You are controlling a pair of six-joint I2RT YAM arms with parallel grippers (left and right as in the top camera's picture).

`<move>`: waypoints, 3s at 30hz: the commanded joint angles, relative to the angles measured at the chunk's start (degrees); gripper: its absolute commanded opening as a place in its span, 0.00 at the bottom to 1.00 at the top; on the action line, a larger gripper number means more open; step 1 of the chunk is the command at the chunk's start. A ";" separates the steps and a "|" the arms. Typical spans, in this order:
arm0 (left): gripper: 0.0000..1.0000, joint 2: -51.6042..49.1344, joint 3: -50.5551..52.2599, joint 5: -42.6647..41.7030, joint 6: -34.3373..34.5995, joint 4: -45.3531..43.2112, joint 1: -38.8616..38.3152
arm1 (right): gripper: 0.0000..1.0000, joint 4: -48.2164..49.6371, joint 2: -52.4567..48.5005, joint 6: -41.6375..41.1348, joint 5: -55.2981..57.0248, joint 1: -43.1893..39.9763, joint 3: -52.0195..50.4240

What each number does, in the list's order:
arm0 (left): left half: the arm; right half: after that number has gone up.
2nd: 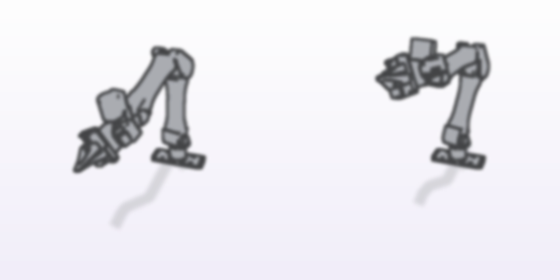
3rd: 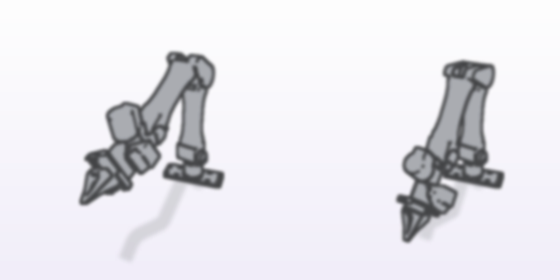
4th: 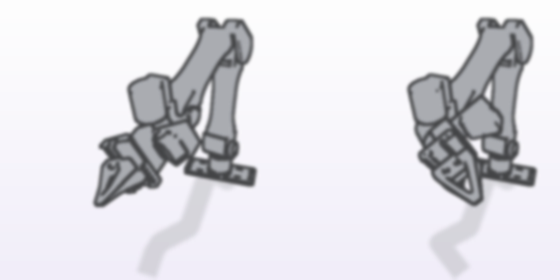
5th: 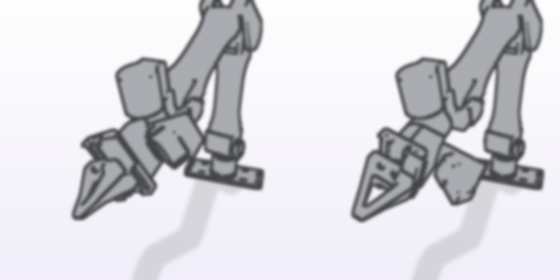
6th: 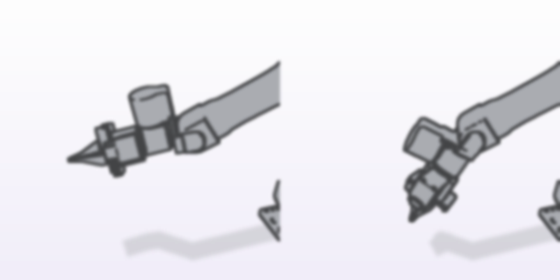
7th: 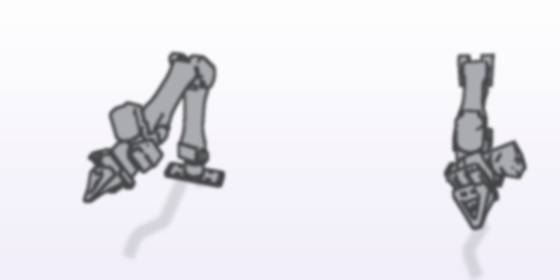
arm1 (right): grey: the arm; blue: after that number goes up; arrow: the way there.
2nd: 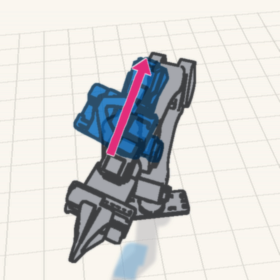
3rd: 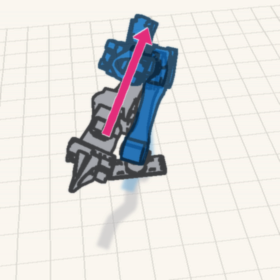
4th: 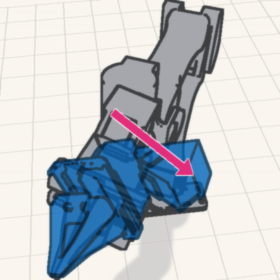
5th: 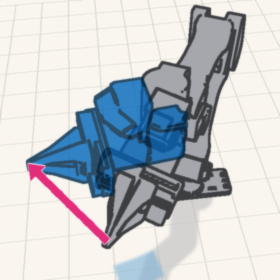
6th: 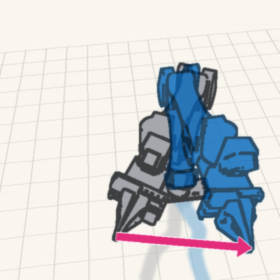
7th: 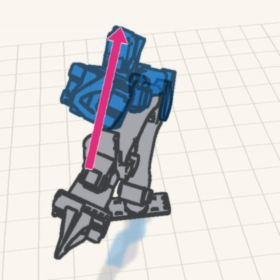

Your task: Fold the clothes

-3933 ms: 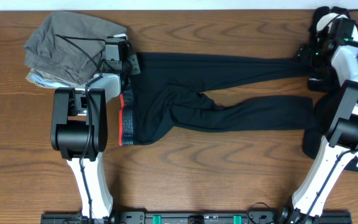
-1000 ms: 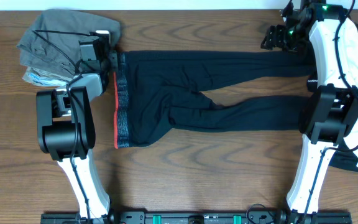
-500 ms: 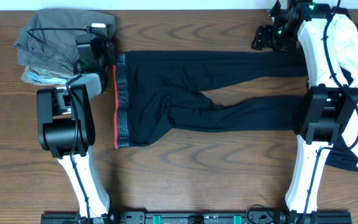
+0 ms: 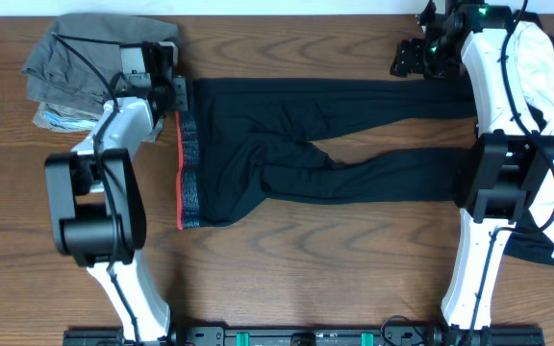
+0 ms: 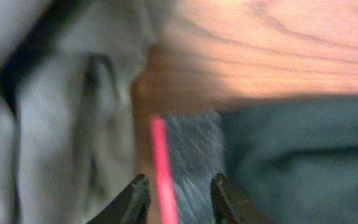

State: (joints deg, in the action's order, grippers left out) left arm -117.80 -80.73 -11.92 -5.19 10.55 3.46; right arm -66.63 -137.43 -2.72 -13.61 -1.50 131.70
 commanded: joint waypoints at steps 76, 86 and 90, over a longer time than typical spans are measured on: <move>0.06 -2.03 9.22 12.13 4.35 5.49 4.81 | 0.80 -2.60 -0.79 0.22 0.37 -0.37 1.36; 0.06 -1.95 7.28 11.50 4.44 6.91 2.23 | 0.86 -15.15 5.25 -6.03 9.09 -4.90 1.38; 0.06 -0.09 5.31 10.86 7.10 11.72 2.19 | 0.88 -18.01 7.93 -6.05 9.07 -7.63 1.38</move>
State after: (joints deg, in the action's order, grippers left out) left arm -116.99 -74.65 -0.67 0.27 19.59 5.93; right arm -84.14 -134.63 -7.27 -6.09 -7.05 131.76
